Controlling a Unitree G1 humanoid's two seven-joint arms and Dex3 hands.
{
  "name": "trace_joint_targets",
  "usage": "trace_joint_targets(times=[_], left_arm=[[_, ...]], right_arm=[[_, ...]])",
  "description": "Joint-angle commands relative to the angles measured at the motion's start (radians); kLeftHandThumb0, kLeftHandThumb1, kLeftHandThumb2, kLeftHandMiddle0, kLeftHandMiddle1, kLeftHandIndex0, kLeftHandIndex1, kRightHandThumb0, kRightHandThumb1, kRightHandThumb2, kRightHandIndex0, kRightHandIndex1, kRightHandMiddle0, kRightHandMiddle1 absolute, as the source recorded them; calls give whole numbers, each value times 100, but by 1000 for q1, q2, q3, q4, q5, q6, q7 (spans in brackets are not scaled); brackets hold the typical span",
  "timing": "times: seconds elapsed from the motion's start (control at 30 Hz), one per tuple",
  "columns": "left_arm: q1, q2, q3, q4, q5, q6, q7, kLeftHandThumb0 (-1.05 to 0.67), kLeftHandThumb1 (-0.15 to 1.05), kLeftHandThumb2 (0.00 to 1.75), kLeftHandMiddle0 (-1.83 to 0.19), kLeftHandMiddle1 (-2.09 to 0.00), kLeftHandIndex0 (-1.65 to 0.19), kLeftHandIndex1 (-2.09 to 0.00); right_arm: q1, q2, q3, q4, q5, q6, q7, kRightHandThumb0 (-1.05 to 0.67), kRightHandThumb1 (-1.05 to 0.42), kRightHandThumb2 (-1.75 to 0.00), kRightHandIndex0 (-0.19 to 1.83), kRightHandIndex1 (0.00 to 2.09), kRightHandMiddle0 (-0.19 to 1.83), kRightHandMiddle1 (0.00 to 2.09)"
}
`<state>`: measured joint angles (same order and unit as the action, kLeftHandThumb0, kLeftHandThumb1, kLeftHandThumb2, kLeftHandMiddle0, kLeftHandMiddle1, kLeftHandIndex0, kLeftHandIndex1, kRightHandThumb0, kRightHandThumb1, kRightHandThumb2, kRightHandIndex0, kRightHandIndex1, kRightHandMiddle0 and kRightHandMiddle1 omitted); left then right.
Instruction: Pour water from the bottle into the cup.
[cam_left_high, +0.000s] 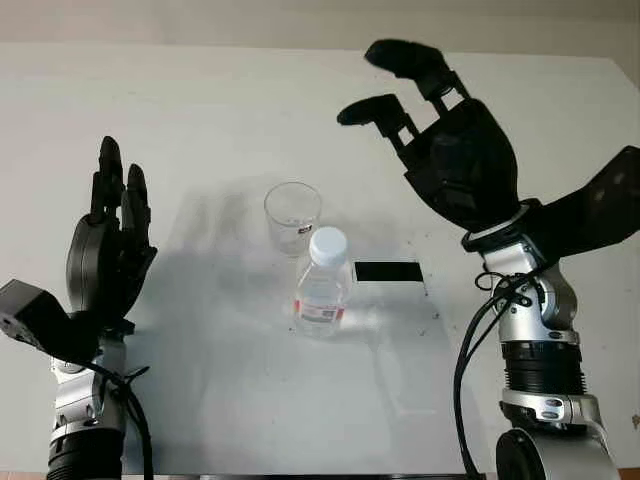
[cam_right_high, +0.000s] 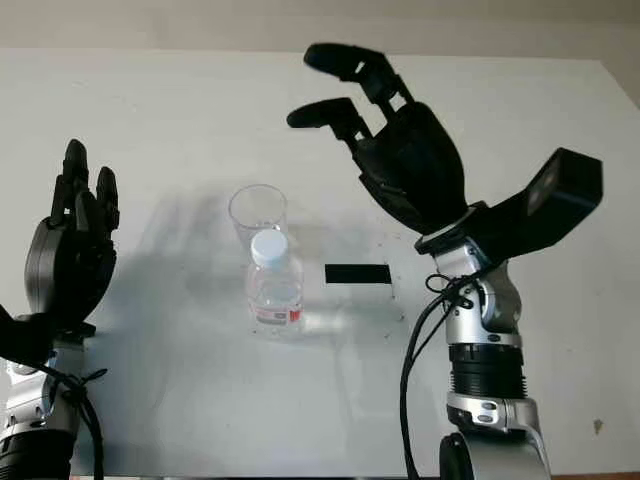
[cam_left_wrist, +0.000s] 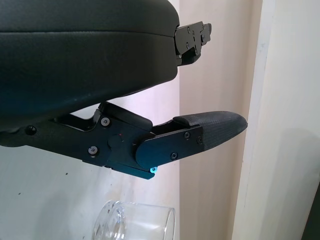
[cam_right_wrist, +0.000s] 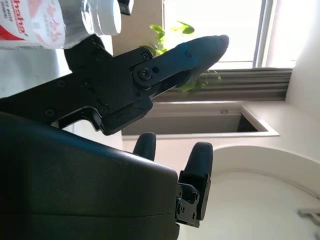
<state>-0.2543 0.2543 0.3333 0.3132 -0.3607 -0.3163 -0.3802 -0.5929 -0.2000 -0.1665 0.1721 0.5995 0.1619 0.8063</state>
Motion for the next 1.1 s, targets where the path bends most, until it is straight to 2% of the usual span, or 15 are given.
trace_joint_targets(times=[0.0,0.47,0.7,0.93,1.07], left_arm=[[-9,0,3,11,-7,-14,-6,-69,105,64,19,0,19,0],[-14,2,2,14,6,-21,3,-70,105,66,19,0,19,0],[-19,-1,0,18,0,-23,-1,-70,105,65,19,0,19,0],[-17,-3,-2,16,4,-21,9,-70,105,65,19,0,19,0],[-15,-3,-3,18,6,-25,9,-70,105,66,19,0,19,0]], right_arm=[[-29,-22,7,16,0,10,25,-77,-90,-5,-19,165,-19,142],[-118,-70,135,223,-151,-34,255,-92,-89,-5,-19,159,-19,144],[-114,-81,173,216,-162,67,301,-93,-85,-4,-19,158,-19,144],[-124,-116,225,228,-191,79,402,-94,-86,-6,-17,161,-19,147],[-134,-132,251,251,-204,91,470,-94,-86,-5,-13,155,-19,147]])
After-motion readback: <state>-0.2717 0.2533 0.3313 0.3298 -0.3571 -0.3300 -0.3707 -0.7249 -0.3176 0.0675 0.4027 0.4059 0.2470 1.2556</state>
